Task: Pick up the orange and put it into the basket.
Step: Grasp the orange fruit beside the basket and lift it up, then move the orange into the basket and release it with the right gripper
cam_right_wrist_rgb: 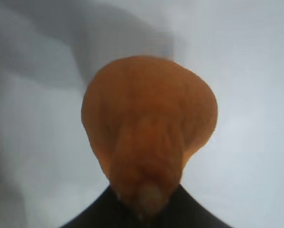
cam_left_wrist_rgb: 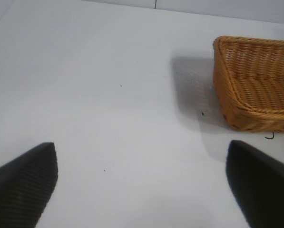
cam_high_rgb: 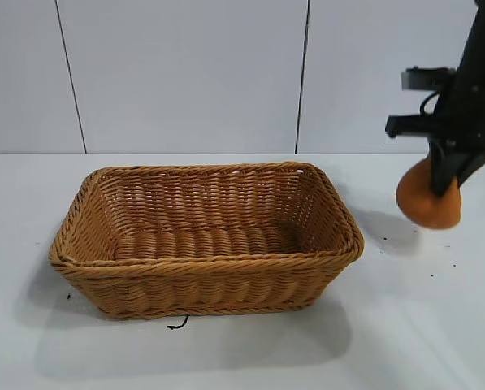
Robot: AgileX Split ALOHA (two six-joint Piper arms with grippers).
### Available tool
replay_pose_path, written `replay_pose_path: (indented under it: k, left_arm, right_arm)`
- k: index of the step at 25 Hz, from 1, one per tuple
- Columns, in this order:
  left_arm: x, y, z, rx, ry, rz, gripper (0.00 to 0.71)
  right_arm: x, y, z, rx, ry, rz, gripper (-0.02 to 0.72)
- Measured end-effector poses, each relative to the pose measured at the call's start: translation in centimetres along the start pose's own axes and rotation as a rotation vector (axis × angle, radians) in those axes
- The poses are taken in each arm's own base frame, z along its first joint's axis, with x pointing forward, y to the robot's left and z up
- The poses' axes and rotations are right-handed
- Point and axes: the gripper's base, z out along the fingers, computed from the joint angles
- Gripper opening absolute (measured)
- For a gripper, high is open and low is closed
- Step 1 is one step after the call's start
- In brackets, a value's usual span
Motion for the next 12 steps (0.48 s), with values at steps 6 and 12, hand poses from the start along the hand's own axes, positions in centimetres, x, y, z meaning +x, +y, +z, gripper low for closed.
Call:
replay_pose_path:
  k: [6,12]
  left_arm:
    - [0.0,0.0,0.0,0.000,0.000,0.000,0.692]
    - [0.0,0.0,0.0,0.000,0.000,0.000,0.692]
  right_arm:
    - [-1.3,2.3,-5.1,-0.012,-0.079,-0.075,0.036]
    - [-0.8,8.9,-6.4,-0.056,-0.116,-0.229,0.036]
